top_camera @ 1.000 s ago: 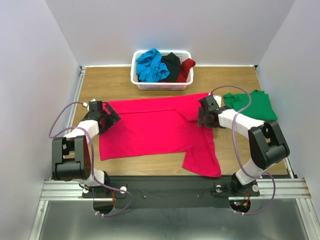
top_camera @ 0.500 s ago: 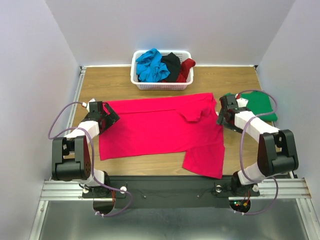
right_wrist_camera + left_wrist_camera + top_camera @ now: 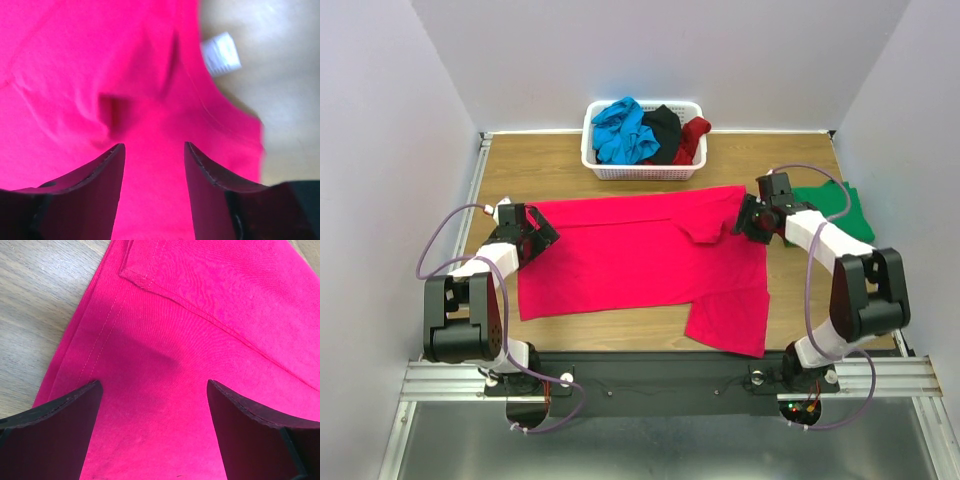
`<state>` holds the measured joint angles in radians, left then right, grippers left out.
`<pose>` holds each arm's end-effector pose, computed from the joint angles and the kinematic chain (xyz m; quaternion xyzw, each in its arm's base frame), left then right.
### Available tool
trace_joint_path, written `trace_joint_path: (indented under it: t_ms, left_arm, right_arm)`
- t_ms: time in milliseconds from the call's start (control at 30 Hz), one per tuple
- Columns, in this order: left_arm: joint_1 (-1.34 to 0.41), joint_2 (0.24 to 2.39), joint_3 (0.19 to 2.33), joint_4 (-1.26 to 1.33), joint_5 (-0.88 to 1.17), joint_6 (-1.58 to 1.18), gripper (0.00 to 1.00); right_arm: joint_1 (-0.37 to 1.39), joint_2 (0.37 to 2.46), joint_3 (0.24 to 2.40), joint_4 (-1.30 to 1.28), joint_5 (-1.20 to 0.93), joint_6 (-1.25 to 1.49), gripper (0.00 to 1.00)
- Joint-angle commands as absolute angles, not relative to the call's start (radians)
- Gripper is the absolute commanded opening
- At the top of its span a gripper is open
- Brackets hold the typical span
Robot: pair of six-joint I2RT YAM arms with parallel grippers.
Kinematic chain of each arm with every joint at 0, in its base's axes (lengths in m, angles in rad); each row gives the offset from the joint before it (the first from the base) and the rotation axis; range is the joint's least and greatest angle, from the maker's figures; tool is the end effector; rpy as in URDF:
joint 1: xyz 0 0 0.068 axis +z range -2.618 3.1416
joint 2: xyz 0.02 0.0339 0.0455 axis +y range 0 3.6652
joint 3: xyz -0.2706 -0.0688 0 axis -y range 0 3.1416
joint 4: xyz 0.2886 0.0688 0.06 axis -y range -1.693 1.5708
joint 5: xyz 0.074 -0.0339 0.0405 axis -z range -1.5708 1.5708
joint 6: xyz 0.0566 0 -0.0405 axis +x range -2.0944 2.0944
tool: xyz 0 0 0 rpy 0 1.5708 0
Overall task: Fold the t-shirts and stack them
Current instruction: Fold the tshirt
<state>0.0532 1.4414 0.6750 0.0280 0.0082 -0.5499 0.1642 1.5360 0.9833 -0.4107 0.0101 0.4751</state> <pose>0.3307 0.0171 0.1370 -0.2701 0.8738 -0.1030 0.3910 0.3575 0.0587 0.1763 0.1492 0.9425 0.0894 0.2854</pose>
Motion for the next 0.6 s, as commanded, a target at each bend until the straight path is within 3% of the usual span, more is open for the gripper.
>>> trace_joint_path:
  t_ms: [0,67,467,567]
  left_arm:
    - [0.057,1.425,0.637,-0.006,-0.005,-0.528,0.98]
    - [0.057,1.427,0.638,-0.006,-0.005,-0.529,0.98]
    - [0.057,1.436,0.64,-0.005,-0.012,-0.528,0.98]
    - [0.057,1.434,0.641,-0.006,-0.014,-0.528,0.98]
  right_arm:
    - [0.166,1.635,1.071,-0.324,-0.052,0.472,0.53]
    - [0.166,1.684,1.095,-0.322,-0.04,0.471,0.48]
    - [0.164,1.807,1.166,-0.296,-0.061,0.453,0.48]
    - [0.166,1.828,1.18,-0.293,-0.063,0.451,0.41]
